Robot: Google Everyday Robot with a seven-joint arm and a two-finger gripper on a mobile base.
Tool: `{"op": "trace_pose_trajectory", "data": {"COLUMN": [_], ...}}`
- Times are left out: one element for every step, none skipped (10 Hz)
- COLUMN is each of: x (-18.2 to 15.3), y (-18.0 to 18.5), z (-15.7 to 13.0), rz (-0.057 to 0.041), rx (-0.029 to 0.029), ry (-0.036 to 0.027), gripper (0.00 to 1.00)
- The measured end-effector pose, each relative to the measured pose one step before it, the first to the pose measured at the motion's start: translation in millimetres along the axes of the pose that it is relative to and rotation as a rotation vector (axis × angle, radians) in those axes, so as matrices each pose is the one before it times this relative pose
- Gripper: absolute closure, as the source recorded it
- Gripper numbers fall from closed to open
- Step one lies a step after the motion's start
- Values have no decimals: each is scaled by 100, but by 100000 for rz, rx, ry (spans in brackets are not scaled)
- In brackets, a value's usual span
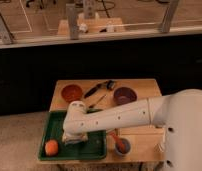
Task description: Wipe tray with sponge
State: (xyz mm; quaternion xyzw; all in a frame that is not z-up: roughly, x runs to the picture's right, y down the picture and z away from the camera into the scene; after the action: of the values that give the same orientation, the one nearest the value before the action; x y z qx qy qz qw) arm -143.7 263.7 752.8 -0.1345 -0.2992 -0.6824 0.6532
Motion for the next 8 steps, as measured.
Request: {"op": "trace_pose_trajectory", "data": {"x": [-1256, -1778, -2124, -1217, -963, -645, -63, 368], "y": [-592, -320, 106, 511, 691, 1176, 1185, 663], "z": [-601, -487, -449, -296, -288, -226, 4, 40], "rz": [-2948, -2854, -2075, -139, 304, 1127, 1638, 1289], "rx": [2223, 1593, 832, 5, -327, -1051, -1514, -1070], "ry": [-188, -652, -980, -558, -349, -81, 40, 142], "gripper": [100, 100, 100, 100, 100, 100, 100, 100]}}
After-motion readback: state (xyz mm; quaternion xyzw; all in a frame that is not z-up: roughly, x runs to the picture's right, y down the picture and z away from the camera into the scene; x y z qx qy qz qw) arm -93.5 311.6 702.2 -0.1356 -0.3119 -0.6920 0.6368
